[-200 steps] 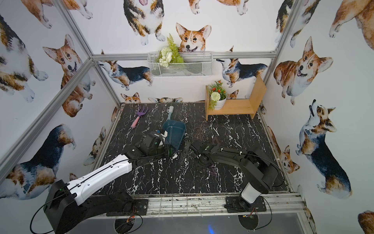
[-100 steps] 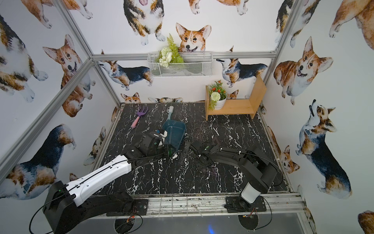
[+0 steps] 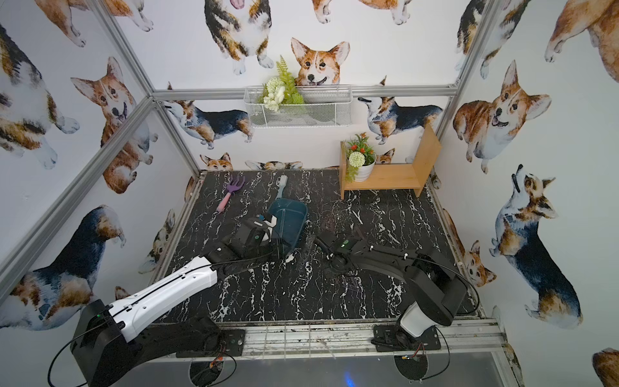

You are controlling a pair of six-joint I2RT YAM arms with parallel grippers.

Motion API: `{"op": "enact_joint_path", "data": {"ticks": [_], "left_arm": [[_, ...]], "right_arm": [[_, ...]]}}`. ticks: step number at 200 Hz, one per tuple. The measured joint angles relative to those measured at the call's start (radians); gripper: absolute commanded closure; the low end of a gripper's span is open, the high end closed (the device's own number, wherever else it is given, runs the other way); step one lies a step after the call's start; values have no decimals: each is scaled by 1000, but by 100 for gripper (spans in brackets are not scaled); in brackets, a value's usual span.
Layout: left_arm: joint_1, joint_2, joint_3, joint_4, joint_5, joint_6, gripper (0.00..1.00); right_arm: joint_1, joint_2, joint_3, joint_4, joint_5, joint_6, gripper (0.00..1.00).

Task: Put the scattered rulers into the storage box
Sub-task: Pick up the ruler from the center of the board.

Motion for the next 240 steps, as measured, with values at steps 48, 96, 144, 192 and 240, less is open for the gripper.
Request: {"op": "enact_joint_path", "data": {"ticks": [48,96,144,192,240], "left_arm": [[0,1,29,0,-1,0,51],[0,37,73,23,6,1,49],[14,56,84,98,79,-1,46],[57,60,49,231,200,-55,45],[115,75,-6,392,328,-142,43]], "right_arm": [[-2,-71,20,-7,-20,3,100],[-89,-188,-21,70,-134,21,100],[-181,-297,-80,183,-318,57,100],[-284,-370,-157,322,-522,142,100],[-341,-382,-214,510,-711,273,100]]}}
